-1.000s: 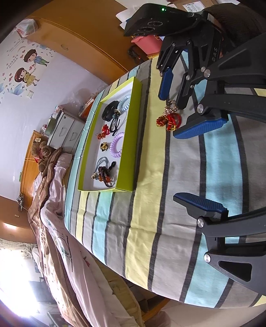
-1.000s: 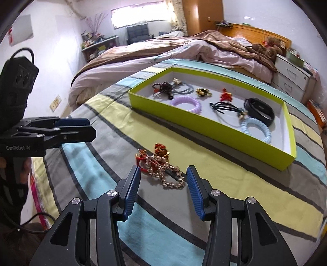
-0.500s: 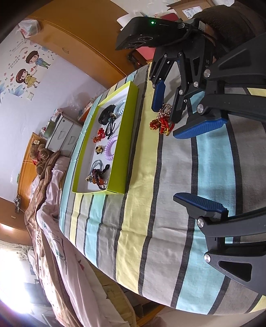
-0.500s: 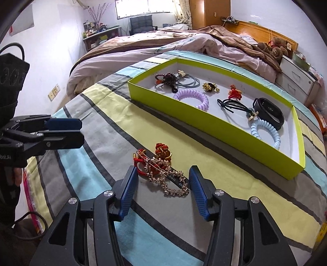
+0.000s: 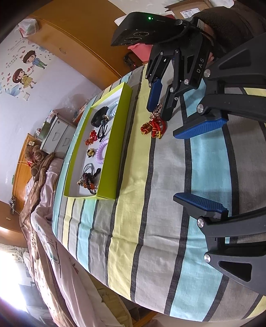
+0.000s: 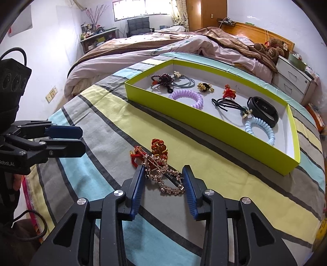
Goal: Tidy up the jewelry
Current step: 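Grasp the gold rhinestone hairpin with the right tool while the left grasps the red tassel ornament, then carry the hairpin and red ornament into the tray and open both tools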
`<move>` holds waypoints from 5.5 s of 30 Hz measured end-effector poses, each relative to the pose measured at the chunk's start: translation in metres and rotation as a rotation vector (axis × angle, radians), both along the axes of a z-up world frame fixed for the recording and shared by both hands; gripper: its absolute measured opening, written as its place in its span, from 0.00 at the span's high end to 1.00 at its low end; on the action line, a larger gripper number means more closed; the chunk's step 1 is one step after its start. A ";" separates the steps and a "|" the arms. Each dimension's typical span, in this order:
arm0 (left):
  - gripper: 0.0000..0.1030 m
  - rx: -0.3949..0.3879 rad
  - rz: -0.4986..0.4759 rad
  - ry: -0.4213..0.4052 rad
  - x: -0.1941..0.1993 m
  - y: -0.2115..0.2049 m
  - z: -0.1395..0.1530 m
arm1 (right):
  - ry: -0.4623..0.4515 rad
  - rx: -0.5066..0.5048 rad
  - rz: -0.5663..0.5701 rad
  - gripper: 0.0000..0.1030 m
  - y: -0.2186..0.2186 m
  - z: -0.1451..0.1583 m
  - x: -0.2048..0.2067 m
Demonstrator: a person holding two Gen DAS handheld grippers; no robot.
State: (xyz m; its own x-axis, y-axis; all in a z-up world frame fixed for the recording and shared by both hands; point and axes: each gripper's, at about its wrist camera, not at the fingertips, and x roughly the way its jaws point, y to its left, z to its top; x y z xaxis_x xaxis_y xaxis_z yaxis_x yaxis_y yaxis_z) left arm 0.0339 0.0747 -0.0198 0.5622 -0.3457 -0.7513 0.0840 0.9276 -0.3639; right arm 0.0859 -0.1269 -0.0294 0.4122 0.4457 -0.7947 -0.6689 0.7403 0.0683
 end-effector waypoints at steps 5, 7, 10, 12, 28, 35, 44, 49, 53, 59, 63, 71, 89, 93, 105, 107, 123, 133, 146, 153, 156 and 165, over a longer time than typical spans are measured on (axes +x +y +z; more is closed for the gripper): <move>0.47 0.005 -0.011 0.007 0.001 -0.004 -0.001 | -0.014 0.016 -0.018 0.66 -0.005 0.003 -0.003; 0.47 0.007 -0.014 0.010 0.002 -0.006 -0.001 | -0.017 0.026 -0.033 0.66 -0.008 0.005 -0.004; 0.47 0.012 -0.018 0.012 0.003 -0.009 -0.002 | -0.017 0.033 -0.051 0.66 -0.013 0.005 -0.005; 0.47 0.014 -0.022 0.012 0.004 -0.011 -0.002 | -0.027 0.049 -0.064 0.66 -0.016 0.008 -0.006; 0.47 0.082 -0.121 0.001 0.030 -0.051 0.001 | -0.017 0.153 -0.186 0.66 -0.052 0.022 -0.018; 0.47 0.189 -0.155 -0.026 0.044 -0.077 0.002 | -0.007 0.186 -0.235 0.66 -0.069 0.021 -0.021; 0.47 0.295 -0.150 -0.025 0.055 -0.098 -0.006 | -0.015 0.201 -0.256 0.66 -0.078 0.023 -0.026; 0.47 0.328 -0.142 -0.027 0.058 -0.101 -0.008 | -0.014 0.209 -0.262 0.66 -0.080 0.023 -0.026; 0.47 0.346 -0.143 -0.031 0.059 -0.105 -0.008 | -0.011 0.211 -0.263 0.66 -0.082 0.023 -0.025; 0.54 0.348 -0.143 -0.035 0.058 -0.106 -0.008 | -0.016 0.221 -0.261 0.66 -0.082 0.023 -0.024; 0.69 0.352 -0.152 -0.039 0.056 -0.108 -0.007 | -0.014 0.221 -0.260 0.66 -0.081 0.023 -0.024; 0.80 0.318 -0.144 -0.033 0.055 -0.102 -0.005 | -0.018 0.222 -0.264 0.66 -0.082 0.023 -0.025; 0.81 0.268 -0.117 -0.066 0.048 -0.090 0.010 | -0.037 0.214 -0.261 0.66 -0.077 0.030 -0.025; 0.81 0.263 -0.109 -0.078 0.047 -0.087 0.016 | -0.039 0.215 -0.258 0.66 -0.075 0.032 -0.025; 0.81 0.252 -0.096 -0.133 0.054 -0.076 0.044 | -0.069 0.227 -0.260 0.66 -0.071 0.049 -0.016; 0.81 0.248 -0.095 -0.136 0.060 -0.073 0.047 | -0.070 0.222 -0.259 0.66 -0.069 0.050 -0.010; 0.81 0.217 -0.069 -0.112 0.147 -0.048 0.050 | -0.051 0.181 -0.260 0.66 -0.042 0.052 0.062; 0.81 0.221 -0.081 -0.061 0.182 -0.051 0.030 | 0.025 0.098 -0.208 0.66 -0.023 0.030 0.091; 0.81 0.212 -0.098 -0.005 0.191 -0.055 0.009 | 0.070 0.012 -0.209 0.66 -0.017 0.011 0.107; 0.80 0.205 -0.104 0.004 0.191 -0.058 0.007 | 0.077 -0.002 -0.209 0.66 -0.016 0.010 0.112; 0.77 0.208 -0.099 0.007 0.191 -0.058 0.007 | 0.074 -0.010 -0.208 0.65 -0.015 0.009 0.112; 0.65 0.199 -0.097 -0.004 0.186 -0.059 0.013 | 0.083 0.012 -0.227 0.56 -0.019 0.010 0.113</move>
